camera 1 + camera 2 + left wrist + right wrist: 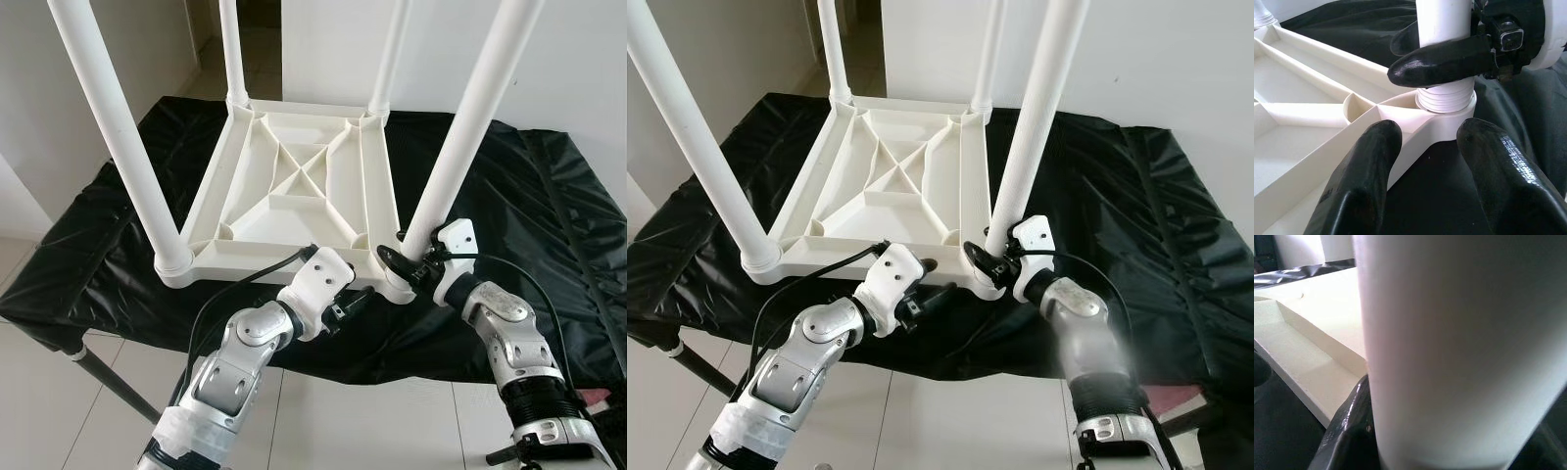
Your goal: Building children table
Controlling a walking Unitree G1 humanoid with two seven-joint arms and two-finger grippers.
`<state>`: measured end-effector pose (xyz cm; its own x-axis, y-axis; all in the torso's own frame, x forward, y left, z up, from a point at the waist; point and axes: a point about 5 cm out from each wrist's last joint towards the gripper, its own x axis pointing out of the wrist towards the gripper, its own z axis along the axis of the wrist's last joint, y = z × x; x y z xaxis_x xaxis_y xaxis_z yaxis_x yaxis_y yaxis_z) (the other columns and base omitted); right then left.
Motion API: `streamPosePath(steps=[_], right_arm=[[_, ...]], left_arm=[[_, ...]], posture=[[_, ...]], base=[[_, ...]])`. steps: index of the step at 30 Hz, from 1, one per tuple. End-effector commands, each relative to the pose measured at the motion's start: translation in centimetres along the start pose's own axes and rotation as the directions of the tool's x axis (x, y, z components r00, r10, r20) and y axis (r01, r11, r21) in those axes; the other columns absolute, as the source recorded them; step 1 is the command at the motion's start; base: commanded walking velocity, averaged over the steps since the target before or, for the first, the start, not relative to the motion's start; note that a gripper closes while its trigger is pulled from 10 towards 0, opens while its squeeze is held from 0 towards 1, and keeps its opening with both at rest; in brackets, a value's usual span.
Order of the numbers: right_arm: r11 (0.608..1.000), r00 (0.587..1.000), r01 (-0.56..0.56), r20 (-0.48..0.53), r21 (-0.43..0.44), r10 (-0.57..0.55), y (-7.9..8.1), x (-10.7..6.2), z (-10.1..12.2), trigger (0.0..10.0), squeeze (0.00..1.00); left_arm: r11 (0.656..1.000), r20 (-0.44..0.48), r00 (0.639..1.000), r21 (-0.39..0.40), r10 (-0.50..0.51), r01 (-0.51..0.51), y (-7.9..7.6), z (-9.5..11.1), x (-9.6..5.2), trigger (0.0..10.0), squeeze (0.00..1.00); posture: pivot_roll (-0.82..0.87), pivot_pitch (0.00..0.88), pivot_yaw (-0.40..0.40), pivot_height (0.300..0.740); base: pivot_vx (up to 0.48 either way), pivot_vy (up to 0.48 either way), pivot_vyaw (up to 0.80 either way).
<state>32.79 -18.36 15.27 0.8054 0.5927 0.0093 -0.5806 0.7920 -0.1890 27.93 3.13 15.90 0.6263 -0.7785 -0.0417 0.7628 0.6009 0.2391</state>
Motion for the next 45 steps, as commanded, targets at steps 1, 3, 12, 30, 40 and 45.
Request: streamPosePath(steps=[1,3,12,30,40,45], right_arm=[[1.000,0.999,-0.028,-0.020,-0.010,0.028,0.2,-0.2,-0.6,0.0,0.00],[1.000,0.999,-0.026,-0.021,-0.011,0.025,0.2,-0.3,-0.7,0.0,0.00],[0.995,0.994,0.098,-0.038,-0.006,-0.098,0.0,-0.7,-1.1,10.0,0.00],[0.810,0.812,0.581,-0.126,0.082,-0.570,4.2,-1.3,-0.8,10.0,0.00],[0.710,0.732,0.681,-0.159,0.181,-0.662,6.6,-0.7,-0.7,10.0,0.00],[0.681,0.701,0.714,-0.171,0.163,-0.693,6.3,-1.3,-0.2,10.0,1.00]], left_arm=[[0.999,0.006,0.999,0.009,0.043,-0.043,0.2,0.1,0.0,10.0,0.00],[0.999,0.007,0.999,0.006,0.039,-0.040,0.1,0.0,0.0,10.0,0.00],[1.000,0.008,1.000,0.005,0.026,-0.026,-0.1,0.0,0.0,10.0,0.00],[1.000,-0.004,1.000,0.004,0.019,-0.019,-0.4,-0.3,-0.1,10.0,0.00],[1.000,-0.008,1.000,0.001,0.026,-0.026,-0.4,-0.3,-0.4,10.0,0.00],[1.000,-0.010,1.000,0.001,0.023,-0.023,-0.4,-0.3,-0.4,10.0,0.00]], posture=[[-0.04,0.054,-0.009,0.740],[-0.04,0.053,-0.006,0.740],[-0.04,0.053,-0.006,0.740],[-0.04,0.058,-0.004,0.740],[-0.03,0.060,-0.002,0.740],[-0.04,0.067,0.001,0.740]], base=[[0.000,0.000,0.00],[0.000,0.000,0.00],[0.000,0.000,0.00],[0.000,0.000,0.00],[0.000,0.000,0.00],[0.000,0.000,0.00]])
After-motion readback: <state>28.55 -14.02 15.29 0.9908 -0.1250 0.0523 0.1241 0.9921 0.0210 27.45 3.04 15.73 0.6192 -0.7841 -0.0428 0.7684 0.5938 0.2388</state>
